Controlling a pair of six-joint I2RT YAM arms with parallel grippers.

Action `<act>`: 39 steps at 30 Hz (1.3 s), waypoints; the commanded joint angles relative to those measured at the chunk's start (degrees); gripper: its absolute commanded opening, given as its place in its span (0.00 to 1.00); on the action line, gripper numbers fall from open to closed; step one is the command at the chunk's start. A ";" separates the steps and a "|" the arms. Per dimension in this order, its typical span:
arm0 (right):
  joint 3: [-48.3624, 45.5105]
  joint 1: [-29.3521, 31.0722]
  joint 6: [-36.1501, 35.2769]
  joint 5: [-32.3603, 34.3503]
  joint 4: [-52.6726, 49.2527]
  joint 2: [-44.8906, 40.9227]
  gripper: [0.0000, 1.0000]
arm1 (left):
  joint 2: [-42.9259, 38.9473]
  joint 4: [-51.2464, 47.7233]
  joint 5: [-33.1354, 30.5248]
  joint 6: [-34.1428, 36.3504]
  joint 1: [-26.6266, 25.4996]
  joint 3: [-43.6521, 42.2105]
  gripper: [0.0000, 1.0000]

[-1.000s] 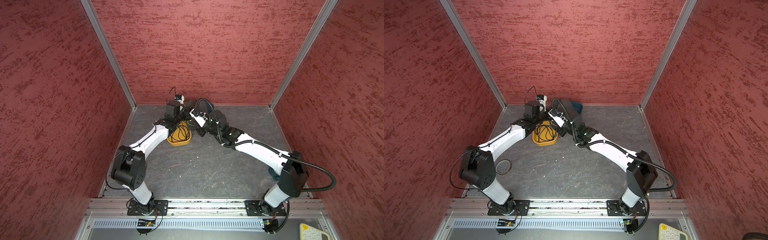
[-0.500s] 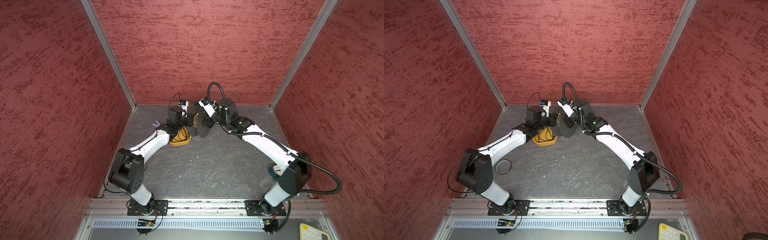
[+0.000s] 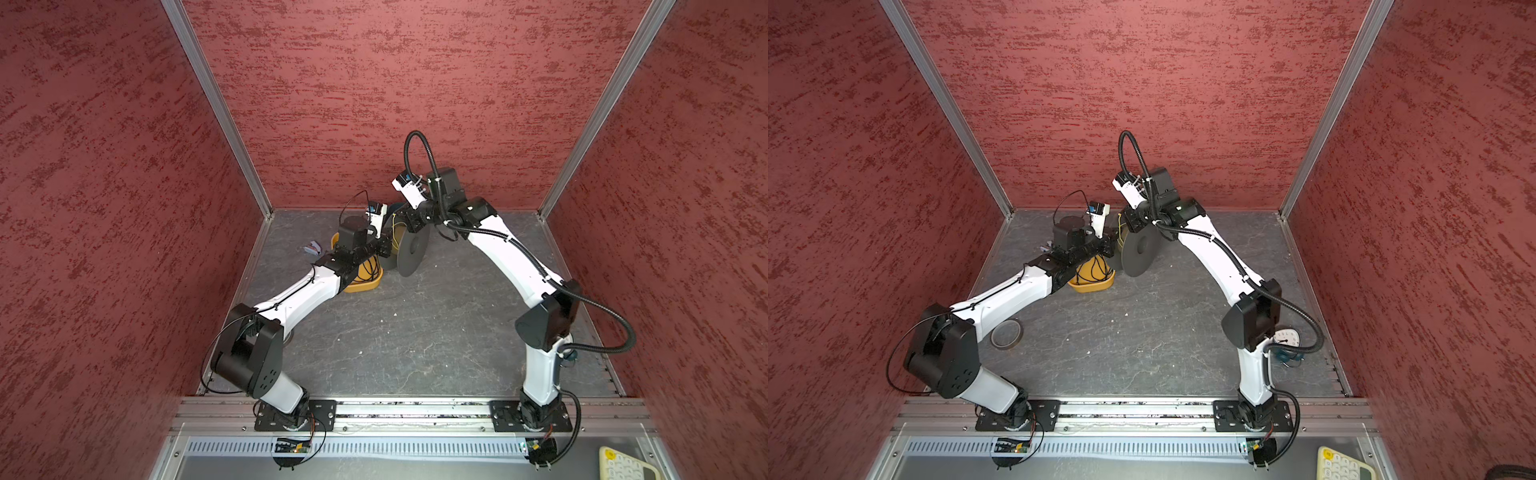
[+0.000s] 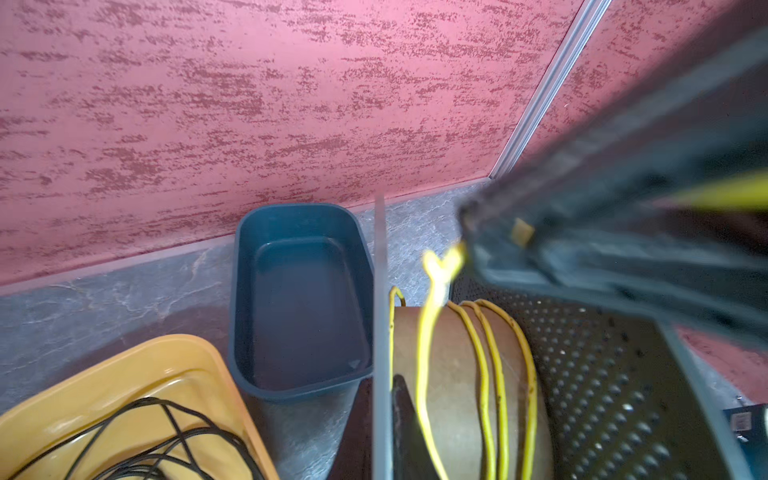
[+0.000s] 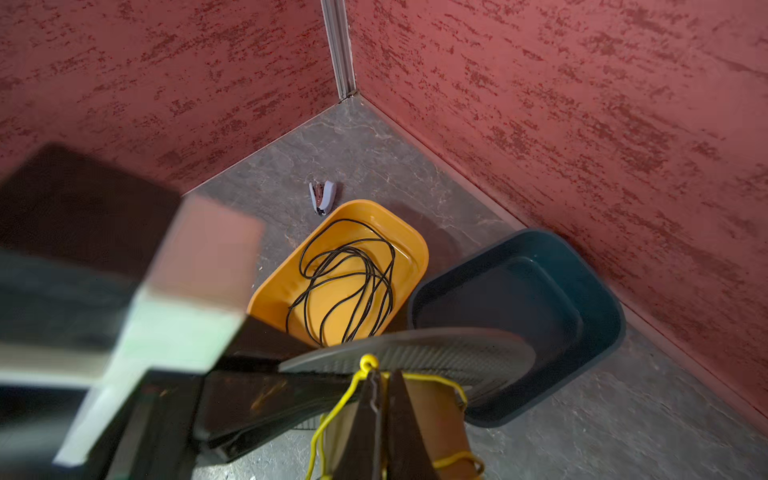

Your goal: Wrap the cables

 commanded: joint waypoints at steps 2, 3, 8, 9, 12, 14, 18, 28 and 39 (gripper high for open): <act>19.97 -5.44 -0.94 -1.13 -9.99 6.54 0.00 | -3.64 -1.19 4.97 6.69 -1.38 -3.07 0.00; 21.63 -6.57 -0.58 -2.55 -11.52 7.32 0.00 | -4.19 -1.28 5.21 7.70 -1.38 -3.52 0.00; 18.87 -12.49 2.58 -10.92 -12.20 6.56 0.00 | -6.18 -0.72 7.71 11.88 -0.91 -5.68 0.00; 18.10 -13.07 2.73 -11.94 -12.35 6.50 0.00 | -5.99 -0.95 8.86 12.02 -0.62 -5.39 0.00; 15.96 -15.19 3.08 -15.43 -12.66 7.05 0.00 | -5.10 -2.19 14.69 11.28 0.92 -3.95 0.00; 14.87 -16.94 2.67 -20.40 -13.33 7.87 0.00 | -4.48 -1.98 19.66 10.05 2.54 -3.27 0.00; 11.82 -19.87 0.54 -30.83 -13.55 8.98 0.00 | -2.81 -0.59 31.33 5.03 7.03 -1.95 0.00; 6.19 -23.31 -4.72 -46.92 -13.54 10.69 0.00 | 3.07 5.85 54.66 -6.49 13.38 1.98 0.00; -4.17 -23.83 -8.43 -55.00 -12.43 8.82 0.00 | 9.10 34.48 60.93 -34.67 15.82 2.04 0.00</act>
